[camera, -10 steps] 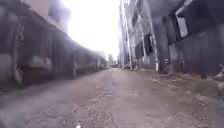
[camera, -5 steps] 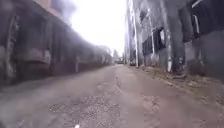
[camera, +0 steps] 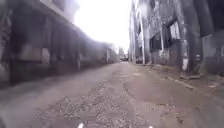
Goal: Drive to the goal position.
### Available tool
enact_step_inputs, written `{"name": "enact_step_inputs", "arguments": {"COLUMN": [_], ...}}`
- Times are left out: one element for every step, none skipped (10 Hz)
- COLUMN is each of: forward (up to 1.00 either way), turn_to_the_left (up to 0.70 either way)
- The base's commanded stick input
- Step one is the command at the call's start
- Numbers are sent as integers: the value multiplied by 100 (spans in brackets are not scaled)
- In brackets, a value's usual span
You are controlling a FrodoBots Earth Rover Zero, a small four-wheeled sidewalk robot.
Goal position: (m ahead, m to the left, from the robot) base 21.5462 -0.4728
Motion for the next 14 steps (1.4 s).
{"name": "enact_step_inputs", "arguments": {"forward": [100, 100, 100, 100, 100, 100, 100, 100, 100, 100, 100, 100, 100, 100], "turn_to_the_left": [7, 7, 7, 7, 7, 5, -5, -33, -33, -33, -12, 1, 7, 7]}}
